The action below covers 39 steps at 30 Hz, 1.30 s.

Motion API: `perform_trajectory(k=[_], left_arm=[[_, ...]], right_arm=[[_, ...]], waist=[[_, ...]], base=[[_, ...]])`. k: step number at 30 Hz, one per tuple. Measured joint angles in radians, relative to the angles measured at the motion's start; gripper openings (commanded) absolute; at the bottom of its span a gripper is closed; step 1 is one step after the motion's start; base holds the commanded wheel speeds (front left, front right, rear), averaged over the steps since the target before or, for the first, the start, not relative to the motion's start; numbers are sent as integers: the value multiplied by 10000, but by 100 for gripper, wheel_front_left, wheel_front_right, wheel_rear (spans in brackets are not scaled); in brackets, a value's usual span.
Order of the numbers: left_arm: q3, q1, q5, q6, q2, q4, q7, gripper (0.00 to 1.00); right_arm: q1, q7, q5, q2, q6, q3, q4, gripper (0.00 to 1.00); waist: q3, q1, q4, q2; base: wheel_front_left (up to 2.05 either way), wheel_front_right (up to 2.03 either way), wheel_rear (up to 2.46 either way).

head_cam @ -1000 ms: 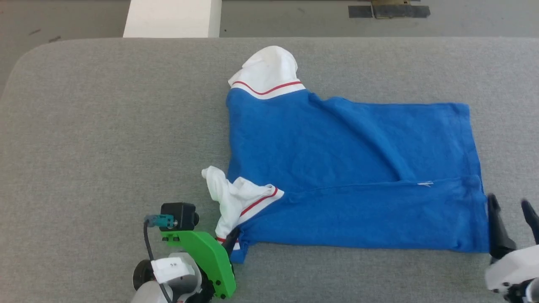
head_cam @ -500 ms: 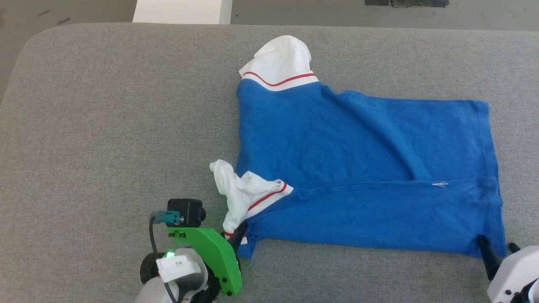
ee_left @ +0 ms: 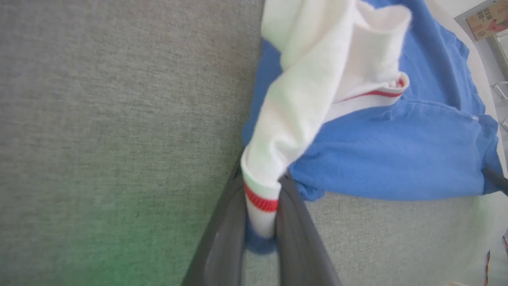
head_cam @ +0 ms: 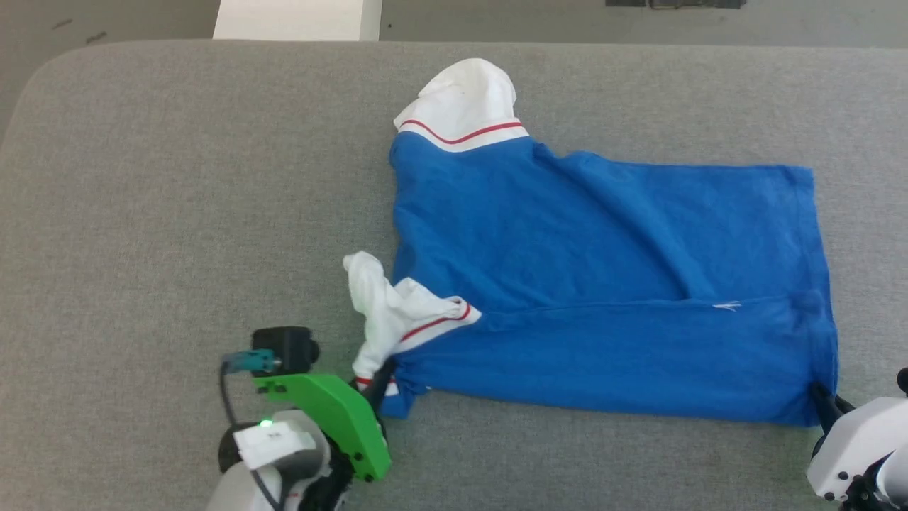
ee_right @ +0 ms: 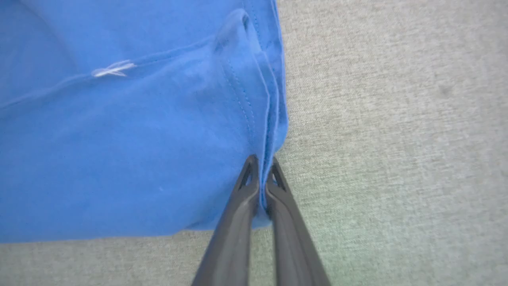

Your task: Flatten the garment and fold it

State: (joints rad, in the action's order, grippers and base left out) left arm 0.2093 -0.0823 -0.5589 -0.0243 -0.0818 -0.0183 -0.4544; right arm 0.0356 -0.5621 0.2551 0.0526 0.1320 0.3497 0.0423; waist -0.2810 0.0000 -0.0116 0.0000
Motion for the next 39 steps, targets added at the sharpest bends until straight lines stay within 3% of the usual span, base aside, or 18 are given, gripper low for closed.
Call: perform_trajectory(k=[17, 25, 30, 31, 32, 33, 34, 35, 36, 39], left_arm=[[-535, 2336, -1043, -357, -479, 2284, -1001, 0], [-472, 3524, -1375, -531, -583, 3047, -1398, 0], [-545, 3570, -1521, -577, -500, 2686, -1154, 0], [-550, 3539, -1521, -577, -487, 2522, -1110, 6], [-560, 3480, -1521, -581, -441, 2284, -1028, 42], [-573, 3393, -1521, -616, -389, 2034, -934, 57], [-571, 3309, -1519, -621, -370, 1825, -882, 86], [-570, 3199, -1515, -621, -360, 1578, -836, 100], [-591, 3102, -1515, -654, -334, 1369, -746, 100], [-629, 2749, -1459, -692, -213, 882, -412, 100]], right_arm=[[712, -1260, 656, -52, 10, 821, 1965, 0], [1788, -1649, 1419, -69, 10, 1252, 2029, 0], [2024, -1490, 1530, -65, 10, 991, 1542, 0], [2024, -1419, 1542, -65, 10, 938, 1442, 0], [2025, -1346, 1549, -59, 10, 857, 1310, 8], [2026, -1241, 1557, -59, 8, 782, 1183, 33], [2023, -1131, 1567, -59, 8, 744, 1078, 44], [2021, -1018, 1565, -56, 6, 704, 941, 62], [2020, -930, 1546, -48, 6, 654, 830, 100], [2002, -639, 1507, -40, 2, 550, 543, 100]], waist=[[984, 0, -313, 0], [1185, 0, -273, 0], [1277, 0, -253, 0], [1293, 0, -251, 0], [1314, 0, -248, 0], [1336, 0, -246, 0], [1353, 0, -247, 0], [1376, 0, -253, 0], [1398, 0, -261, 0], [1493, 0, -312, 0]], base=[[0, 0, 0], [0, 0, 0], [0, 0, 0], [0, 0, 0], [0, 0, 0], [0, 0, 0], [0, 0, 0], [0, 0, 0], [0, 0, 0], [0, 0, 0]])
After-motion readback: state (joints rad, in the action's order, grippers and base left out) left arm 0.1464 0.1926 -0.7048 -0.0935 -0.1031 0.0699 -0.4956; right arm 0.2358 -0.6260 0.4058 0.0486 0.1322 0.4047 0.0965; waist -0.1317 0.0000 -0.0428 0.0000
